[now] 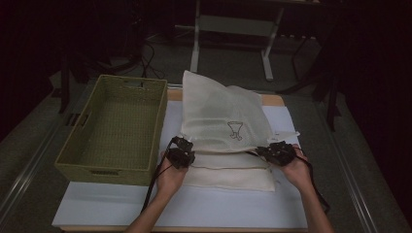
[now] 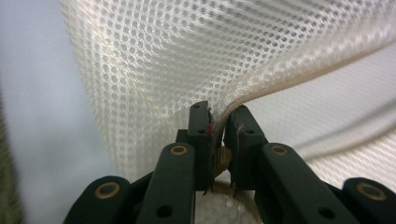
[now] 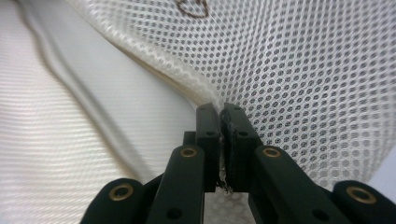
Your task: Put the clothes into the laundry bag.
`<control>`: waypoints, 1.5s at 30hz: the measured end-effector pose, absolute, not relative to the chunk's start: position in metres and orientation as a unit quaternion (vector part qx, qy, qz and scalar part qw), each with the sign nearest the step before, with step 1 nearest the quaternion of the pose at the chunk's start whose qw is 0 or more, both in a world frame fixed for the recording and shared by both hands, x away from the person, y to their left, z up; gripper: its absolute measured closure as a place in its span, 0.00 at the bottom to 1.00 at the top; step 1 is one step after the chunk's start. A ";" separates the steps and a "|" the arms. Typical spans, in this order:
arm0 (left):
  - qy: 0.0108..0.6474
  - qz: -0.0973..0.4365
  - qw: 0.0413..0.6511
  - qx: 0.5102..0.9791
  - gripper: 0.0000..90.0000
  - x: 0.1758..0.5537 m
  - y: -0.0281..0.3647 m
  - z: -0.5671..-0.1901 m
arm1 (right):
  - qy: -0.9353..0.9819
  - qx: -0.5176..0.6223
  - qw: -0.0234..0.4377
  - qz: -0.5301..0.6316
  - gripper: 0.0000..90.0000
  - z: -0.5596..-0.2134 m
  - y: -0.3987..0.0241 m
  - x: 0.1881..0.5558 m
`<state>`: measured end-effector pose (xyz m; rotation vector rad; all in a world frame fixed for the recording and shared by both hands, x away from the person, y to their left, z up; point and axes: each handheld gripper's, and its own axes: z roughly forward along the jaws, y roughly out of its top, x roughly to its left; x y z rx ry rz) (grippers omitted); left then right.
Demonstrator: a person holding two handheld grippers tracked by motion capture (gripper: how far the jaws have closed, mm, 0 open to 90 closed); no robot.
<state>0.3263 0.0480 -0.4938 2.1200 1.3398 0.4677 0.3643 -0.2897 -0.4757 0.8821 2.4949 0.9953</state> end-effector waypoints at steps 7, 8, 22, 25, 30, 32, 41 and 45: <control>0.493 0.192 0.301 0.793 0.94 0.282 0.059 -0.490 | 0.869 0.283 0.115 0.389 0.97 -0.463 -0.294 0.350; 0.491 0.196 0.297 0.795 0.95 0.277 0.060 -0.492 | 0.874 0.276 0.108 0.385 0.97 -0.465 -0.293 0.348; 0.500 0.200 0.279 0.795 0.73 0.267 0.068 -0.504 | 0.906 0.277 0.095 0.306 0.97 -0.513 -0.263 0.344; 0.485 0.195 0.318 0.791 0.65 0.262 0.068 -0.489 | 0.901 0.288 0.095 0.312 0.95 -0.515 -0.261 0.347; 0.445 0.195 0.361 0.796 0.62 0.265 0.052 -0.472 | 0.901 0.282 0.079 0.321 0.67 -0.513 -0.259 0.345; 0.445 0.195 0.361 0.796 0.63 0.265 0.052 -0.472 | 0.899 0.282 0.076 0.326 0.67 -0.513 -0.260 0.345; 0.474 0.187 0.316 0.801 0.75 0.304 0.039 -0.506 | 0.832 0.319 0.062 0.450 0.53 -0.487 -0.287 0.341; 0.497 0.203 0.273 0.798 0.79 0.311 0.047 -0.520 | 0.831 0.343 0.091 0.428 0.56 -0.493 -0.292 0.340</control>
